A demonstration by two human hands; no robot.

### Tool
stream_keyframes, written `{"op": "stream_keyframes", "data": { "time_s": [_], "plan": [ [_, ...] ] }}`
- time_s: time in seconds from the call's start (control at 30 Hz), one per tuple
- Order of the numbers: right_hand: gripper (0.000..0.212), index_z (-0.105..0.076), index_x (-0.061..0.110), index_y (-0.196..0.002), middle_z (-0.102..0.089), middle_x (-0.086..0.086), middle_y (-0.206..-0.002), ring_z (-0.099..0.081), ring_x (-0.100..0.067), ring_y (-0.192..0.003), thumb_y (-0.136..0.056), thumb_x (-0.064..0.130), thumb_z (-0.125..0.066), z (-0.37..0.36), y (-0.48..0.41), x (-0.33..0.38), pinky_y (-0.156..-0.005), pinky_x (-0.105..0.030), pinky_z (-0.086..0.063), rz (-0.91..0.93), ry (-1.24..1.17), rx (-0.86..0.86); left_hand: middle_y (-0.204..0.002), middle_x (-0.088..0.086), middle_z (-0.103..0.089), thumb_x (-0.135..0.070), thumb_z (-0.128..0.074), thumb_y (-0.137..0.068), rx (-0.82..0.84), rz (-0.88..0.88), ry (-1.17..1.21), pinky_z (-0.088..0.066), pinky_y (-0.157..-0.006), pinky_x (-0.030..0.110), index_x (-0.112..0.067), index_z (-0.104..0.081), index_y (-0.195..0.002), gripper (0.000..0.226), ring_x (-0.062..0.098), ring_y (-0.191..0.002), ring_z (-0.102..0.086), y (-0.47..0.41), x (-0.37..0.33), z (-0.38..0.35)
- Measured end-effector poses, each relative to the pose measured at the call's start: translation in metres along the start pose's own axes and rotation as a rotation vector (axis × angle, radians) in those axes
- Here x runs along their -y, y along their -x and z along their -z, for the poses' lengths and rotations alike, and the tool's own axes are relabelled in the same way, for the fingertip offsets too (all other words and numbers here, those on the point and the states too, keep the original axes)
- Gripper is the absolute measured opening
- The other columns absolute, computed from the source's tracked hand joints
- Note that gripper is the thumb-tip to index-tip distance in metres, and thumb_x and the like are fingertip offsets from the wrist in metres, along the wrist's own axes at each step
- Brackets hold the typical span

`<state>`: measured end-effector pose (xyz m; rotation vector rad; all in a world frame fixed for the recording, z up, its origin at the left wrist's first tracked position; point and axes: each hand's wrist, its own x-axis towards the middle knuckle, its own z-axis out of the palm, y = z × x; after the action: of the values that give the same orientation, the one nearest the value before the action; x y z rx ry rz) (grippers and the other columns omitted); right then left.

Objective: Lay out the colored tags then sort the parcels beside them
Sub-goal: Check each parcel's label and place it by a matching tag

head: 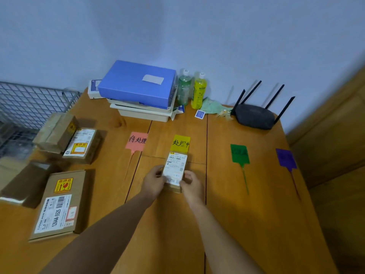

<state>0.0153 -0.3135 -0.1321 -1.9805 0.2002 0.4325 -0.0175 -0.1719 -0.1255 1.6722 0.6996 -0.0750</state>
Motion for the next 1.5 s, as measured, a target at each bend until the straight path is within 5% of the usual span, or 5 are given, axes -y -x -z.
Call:
{"op": "stream_keyframes", "data": {
  "time_s": [0.4,0.53,0.67,0.9,1.5],
  "plan": [
    [0.035,-0.06,0.022,-0.132,-0.064,0.004,-0.129,-0.062,-0.016,-0.106,-0.098,0.018,-0.056,0.014,0.001,0.015,-0.085,-0.031,-0.054,-0.005,0.117,-0.028,-0.138,0.009,-0.059,-0.014,-0.057,-0.1,-0.012,0.008,-0.083,-0.051,-0.078,0.028,-0.014,-0.051,-0.146,0.046,0.023,-0.112,-0.06,0.005,-0.02,0.002],
    [0.035,-0.058,0.033,-0.132,-0.06,0.008,-0.135,-0.056,-0.019,-0.123,-0.098,0.037,-0.049,0.029,0.005,0.052,-0.097,-0.04,-0.051,0.159,0.347,-0.06,-0.148,0.008,-0.052,-0.035,-0.056,-0.1,-0.073,-0.157,-0.428,-0.045,-0.104,0.04,-0.015,-0.055,-0.144,0.048,0.026,-0.132,-0.051,0.007,-0.048,0.02],
    [0.056,-0.043,0.019,-0.151,-0.037,0.0,-0.16,-0.03,-0.022,-0.148,-0.103,0.048,-0.041,0.059,0.013,0.134,-0.12,-0.039,-0.029,0.33,0.664,-0.024,-0.149,0.006,-0.05,-0.052,-0.048,-0.099,-0.077,-0.341,-0.853,-0.044,-0.105,0.043,-0.019,-0.05,-0.147,0.058,0.028,-0.135,-0.047,0.021,-0.118,0.045],
    [0.065,-0.036,0.022,-0.155,-0.024,0.0,-0.167,-0.021,-0.024,-0.153,-0.102,0.058,-0.032,0.115,0.067,0.295,-0.123,-0.042,-0.022,0.525,0.936,-0.117,-0.156,0.009,-0.04,-0.059,-0.04,-0.099,-0.166,-0.499,-1.18,-0.042,-0.108,0.05,-0.019,-0.043,-0.149,0.064,0.033,-0.141,-0.038,0.07,-0.273,0.101],
    [0.066,-0.034,0.022,-0.156,-0.023,-0.001,-0.167,-0.021,-0.026,-0.153,-0.102,0.058,-0.035,0.022,0.166,0.437,-0.121,-0.043,-0.022,0.666,0.966,-0.26,-0.157,0.005,-0.04,-0.058,-0.038,-0.099,-0.284,-0.572,-1.176,-0.04,-0.109,0.048,-0.023,-0.034,-0.156,0.067,0.03,-0.143,-0.037,0.11,-0.331,0.283]
  ]
}}
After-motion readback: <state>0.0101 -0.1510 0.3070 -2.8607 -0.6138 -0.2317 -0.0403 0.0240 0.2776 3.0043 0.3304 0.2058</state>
